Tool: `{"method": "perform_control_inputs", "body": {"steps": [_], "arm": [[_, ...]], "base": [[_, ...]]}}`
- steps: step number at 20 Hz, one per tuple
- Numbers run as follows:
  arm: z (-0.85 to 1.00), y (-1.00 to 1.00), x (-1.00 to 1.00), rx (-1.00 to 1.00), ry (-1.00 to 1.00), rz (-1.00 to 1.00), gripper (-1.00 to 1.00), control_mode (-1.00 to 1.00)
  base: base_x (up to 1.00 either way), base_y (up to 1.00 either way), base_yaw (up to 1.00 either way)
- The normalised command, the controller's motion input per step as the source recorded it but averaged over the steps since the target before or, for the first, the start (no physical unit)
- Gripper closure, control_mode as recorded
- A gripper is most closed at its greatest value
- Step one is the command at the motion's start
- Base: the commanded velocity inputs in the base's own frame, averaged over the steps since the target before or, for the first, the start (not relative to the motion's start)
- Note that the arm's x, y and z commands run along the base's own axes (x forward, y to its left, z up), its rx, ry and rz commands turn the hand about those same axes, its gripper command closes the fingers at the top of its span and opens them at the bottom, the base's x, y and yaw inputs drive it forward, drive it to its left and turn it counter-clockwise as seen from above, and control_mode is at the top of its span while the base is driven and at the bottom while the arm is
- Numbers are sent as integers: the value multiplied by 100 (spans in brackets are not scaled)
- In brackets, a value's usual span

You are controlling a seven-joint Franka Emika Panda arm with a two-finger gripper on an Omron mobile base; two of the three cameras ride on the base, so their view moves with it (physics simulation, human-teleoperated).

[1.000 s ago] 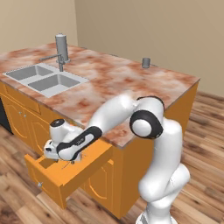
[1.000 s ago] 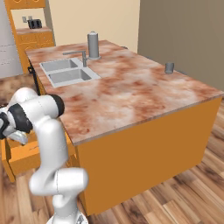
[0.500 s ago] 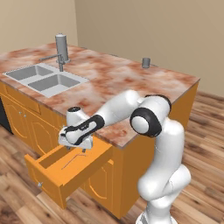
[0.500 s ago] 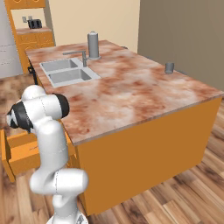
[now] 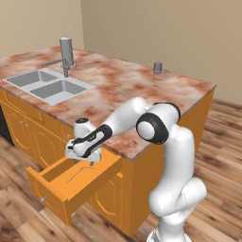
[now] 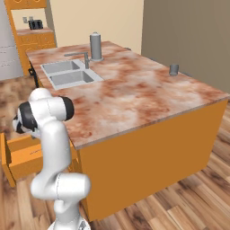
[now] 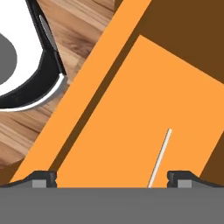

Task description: Take a straw from the drawer in front and place it inside the glass cup on the dining counter.

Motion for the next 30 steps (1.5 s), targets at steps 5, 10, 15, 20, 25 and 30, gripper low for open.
{"method": "perform_control_inputs", "body": {"steps": [5, 10, 15, 20, 25, 30], "arm": [[-29, -3, 10, 0, 0, 0, -100, -100], [-44, -11, 19, 1, 0, 0, -100, -100], [-20, 0, 31, 0, 0, 0, -100, -100], [-21, 0, 17, 0, 0, 0, -100, -100], [-25, 1, 1, 0, 0, 0, -100, -100], [-16, 6, 10, 0, 0, 0, -100, -100]], "base": [[0, 0, 0], [0, 0, 0], [0, 0, 0], [0, 0, 0], [0, 0, 0], [0, 0, 0]]}}
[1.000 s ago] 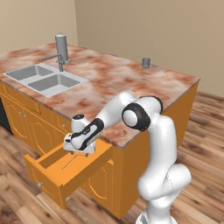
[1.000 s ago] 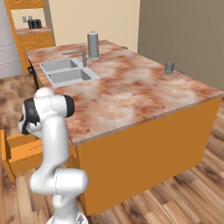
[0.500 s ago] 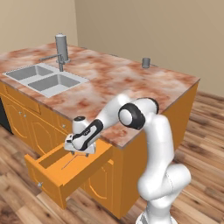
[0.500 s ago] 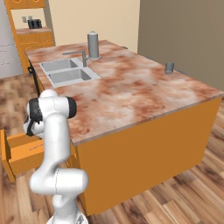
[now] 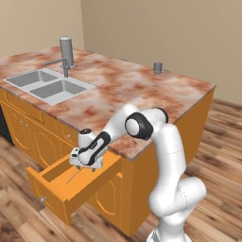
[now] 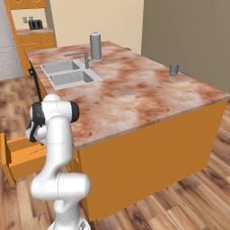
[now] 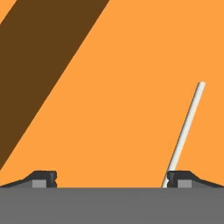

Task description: Take a straw from the drawer in front and place it inside the glass cup on the dining counter.

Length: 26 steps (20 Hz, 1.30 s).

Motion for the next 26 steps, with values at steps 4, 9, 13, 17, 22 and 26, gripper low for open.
{"method": "perform_control_inputs", "body": {"steps": [4, 9, 13, 17, 22, 26], "arm": [[-12, 13, 7, 0, 0, 0, -100, -100], [-7, 16, 19, -1, 0, 0, -100, -100], [-21, 11, 29, -2, 0, 0, -100, -100], [-20, 4, 34, -2, 0, 0, -100, -100], [-7, 0, 31, -1, 0, 0, -100, -100], [-13, 1, 29, -1, 0, 0, -100, -100]], "base": [[0, 0, 0], [0, 0, 0], [0, 0, 0], [0, 0, 0], [0, 0, 0], [0, 0, 0]]}}
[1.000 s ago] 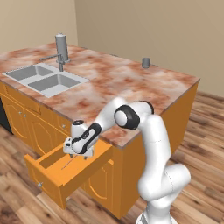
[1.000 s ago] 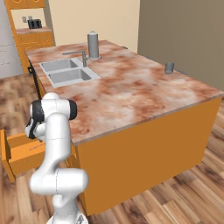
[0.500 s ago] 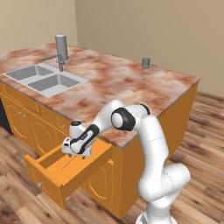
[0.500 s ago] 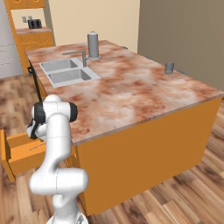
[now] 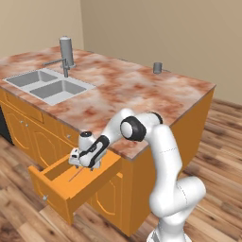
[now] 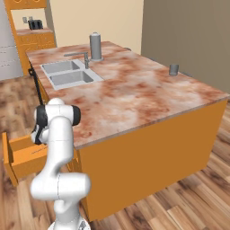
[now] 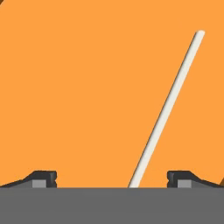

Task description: Take a straw from the drawer in front and place it inside the glass cup on the dining counter.

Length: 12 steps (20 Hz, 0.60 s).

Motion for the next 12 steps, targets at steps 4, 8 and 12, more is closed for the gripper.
{"method": "perform_control_inputs", "body": {"steps": [4, 8, 12], "arm": [[-33, 11, 12, -4, 0, 0, -100, -100], [-51, 5, 0, -6, 0, 0, -100, -100], [-56, 2, 0, -9, 0, 0, -100, -100]], "base": [[0, 0, 0], [0, 0, 0], [0, 0, 0]]}}
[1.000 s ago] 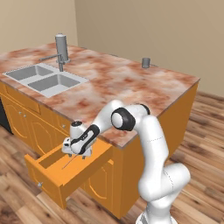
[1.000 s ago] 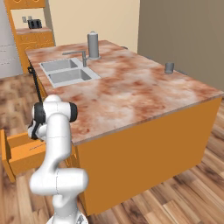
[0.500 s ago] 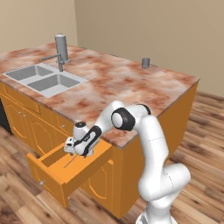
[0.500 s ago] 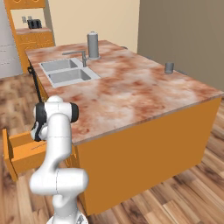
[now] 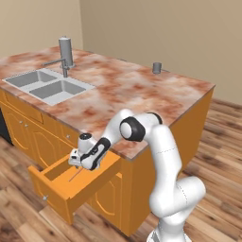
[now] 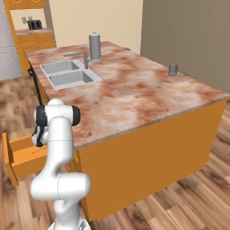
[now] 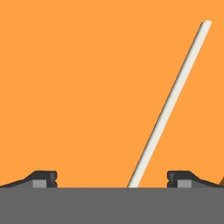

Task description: Take a straw from the drawer in front and place it inside the glass cup on the dining counter.

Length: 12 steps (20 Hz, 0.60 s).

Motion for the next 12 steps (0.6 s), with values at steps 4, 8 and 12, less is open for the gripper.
{"method": "perform_control_inputs", "body": {"steps": [4, 8, 12], "arm": [[-55, 0, 0, -6, 0, 0, -100, -100], [-59, 0, 0, -6, 1, 0, 100, -100], [-50, -3, 0, -3, 5, 0, 100, -100]], "base": [[0, 0, 0], [0, 0, 0], [0, 0, 0]]}}
